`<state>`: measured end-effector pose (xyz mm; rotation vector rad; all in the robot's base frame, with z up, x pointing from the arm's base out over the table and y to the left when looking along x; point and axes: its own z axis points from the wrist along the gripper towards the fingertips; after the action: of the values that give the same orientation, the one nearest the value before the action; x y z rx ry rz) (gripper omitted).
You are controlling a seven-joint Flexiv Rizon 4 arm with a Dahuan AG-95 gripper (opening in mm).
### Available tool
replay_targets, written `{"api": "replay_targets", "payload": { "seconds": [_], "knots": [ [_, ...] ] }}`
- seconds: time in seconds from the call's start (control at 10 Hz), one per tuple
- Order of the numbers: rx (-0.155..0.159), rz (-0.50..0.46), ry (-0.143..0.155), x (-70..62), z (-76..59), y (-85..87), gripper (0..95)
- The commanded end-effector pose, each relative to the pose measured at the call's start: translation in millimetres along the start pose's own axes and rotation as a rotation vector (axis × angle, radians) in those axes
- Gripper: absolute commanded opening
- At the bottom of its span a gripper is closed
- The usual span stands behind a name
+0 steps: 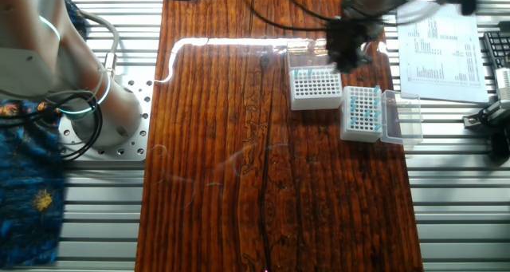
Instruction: Transfer all medium pipette tips from one holder to another
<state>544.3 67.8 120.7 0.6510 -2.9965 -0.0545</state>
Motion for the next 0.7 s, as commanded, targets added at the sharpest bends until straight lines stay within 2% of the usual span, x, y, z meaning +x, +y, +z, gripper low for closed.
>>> {"api": "replay_targets", "payload": {
  "seconds": [0.1,0.4,0.5,0.7],
  "knots": [
    [0.003,-0.010,-0.004,-10.0,3.4,-12.7,19.0],
    [0.009,-0.027,-0.025,-18.6,18.4,-22.8,19.0],
    [0.012,-0.031,-0.026,-19.4,20.4,-24.1,19.0],
    [0.017,-0.057,-0.052,-22.9,23.3,-29.3,19.0]
  ]
}}
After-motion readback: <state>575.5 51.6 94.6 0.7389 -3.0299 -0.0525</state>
